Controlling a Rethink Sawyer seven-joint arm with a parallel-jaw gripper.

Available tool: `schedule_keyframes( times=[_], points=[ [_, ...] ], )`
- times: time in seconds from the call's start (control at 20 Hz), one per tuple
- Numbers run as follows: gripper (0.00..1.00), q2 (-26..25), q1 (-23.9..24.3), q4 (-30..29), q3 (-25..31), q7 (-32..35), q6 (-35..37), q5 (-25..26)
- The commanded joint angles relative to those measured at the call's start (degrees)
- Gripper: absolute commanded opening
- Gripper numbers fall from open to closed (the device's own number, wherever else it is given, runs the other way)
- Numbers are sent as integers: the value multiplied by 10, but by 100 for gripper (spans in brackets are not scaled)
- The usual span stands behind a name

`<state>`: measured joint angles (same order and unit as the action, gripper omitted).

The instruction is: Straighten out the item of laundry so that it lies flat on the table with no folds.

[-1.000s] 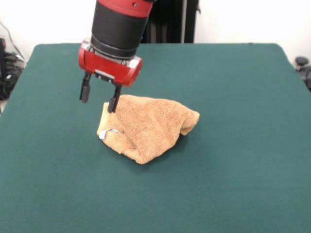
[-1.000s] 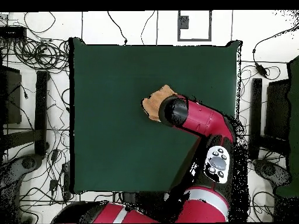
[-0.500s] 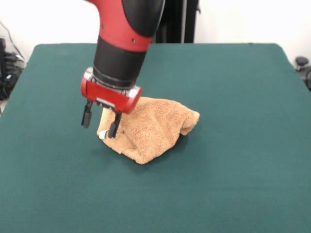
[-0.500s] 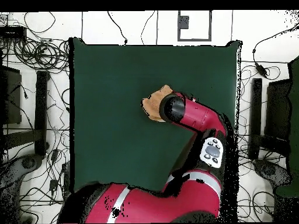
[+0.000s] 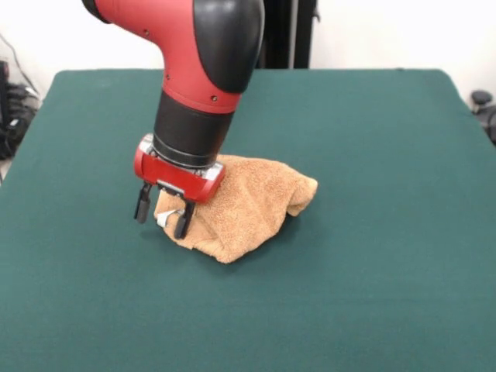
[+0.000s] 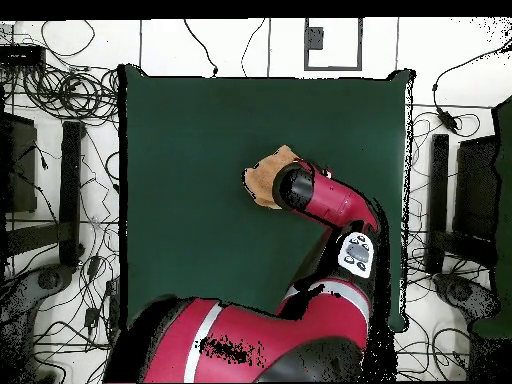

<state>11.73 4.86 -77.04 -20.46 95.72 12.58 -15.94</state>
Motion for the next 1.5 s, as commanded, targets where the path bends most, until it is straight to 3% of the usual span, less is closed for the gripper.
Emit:
schedule_keyframes(
  times=[0.05,1.0,1.5],
  points=[
    [100,-32,-13,-3,46,143,57,-41],
    [100,21,2,-43,70,139,138,-69],
    [100,22,21,-60,93,133,131,-77]
  ],
)
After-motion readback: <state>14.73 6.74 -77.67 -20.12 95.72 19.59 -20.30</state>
